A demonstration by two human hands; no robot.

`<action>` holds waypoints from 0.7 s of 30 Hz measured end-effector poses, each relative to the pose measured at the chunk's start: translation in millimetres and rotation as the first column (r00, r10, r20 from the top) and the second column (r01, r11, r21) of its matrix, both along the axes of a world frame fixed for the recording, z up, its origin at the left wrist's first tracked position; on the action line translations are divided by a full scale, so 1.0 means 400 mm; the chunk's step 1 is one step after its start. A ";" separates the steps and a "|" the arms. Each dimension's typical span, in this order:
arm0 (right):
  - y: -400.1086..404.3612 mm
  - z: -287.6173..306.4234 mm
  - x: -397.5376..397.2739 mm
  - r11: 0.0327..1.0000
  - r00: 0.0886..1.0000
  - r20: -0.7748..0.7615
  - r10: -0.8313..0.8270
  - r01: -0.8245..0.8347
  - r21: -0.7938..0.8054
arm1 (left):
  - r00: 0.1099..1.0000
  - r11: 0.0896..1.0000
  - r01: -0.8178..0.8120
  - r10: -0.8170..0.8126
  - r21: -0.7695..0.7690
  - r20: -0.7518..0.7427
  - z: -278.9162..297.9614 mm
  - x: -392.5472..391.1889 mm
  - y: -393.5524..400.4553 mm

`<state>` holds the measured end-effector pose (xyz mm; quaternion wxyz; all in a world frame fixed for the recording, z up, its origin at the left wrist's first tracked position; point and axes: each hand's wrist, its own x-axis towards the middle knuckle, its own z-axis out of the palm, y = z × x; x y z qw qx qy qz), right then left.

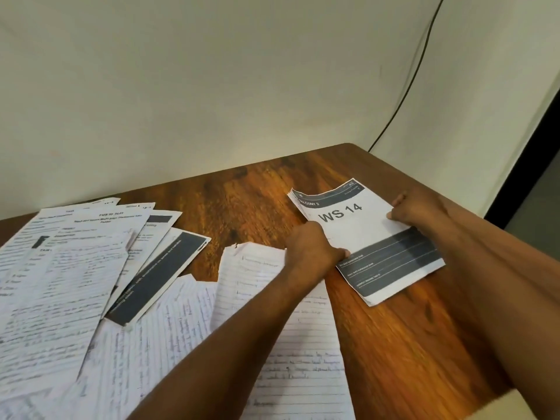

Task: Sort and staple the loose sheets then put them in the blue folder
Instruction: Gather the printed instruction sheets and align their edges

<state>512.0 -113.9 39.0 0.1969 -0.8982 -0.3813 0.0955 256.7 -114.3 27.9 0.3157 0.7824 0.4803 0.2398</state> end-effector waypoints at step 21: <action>-0.152 0.044 -0.550 0.854 0.864 0.032 0.502 -0.501 0.141 | 0.927 0.954 -0.039 0.146 0.299 -0.346 -0.007 -0.402 -0.086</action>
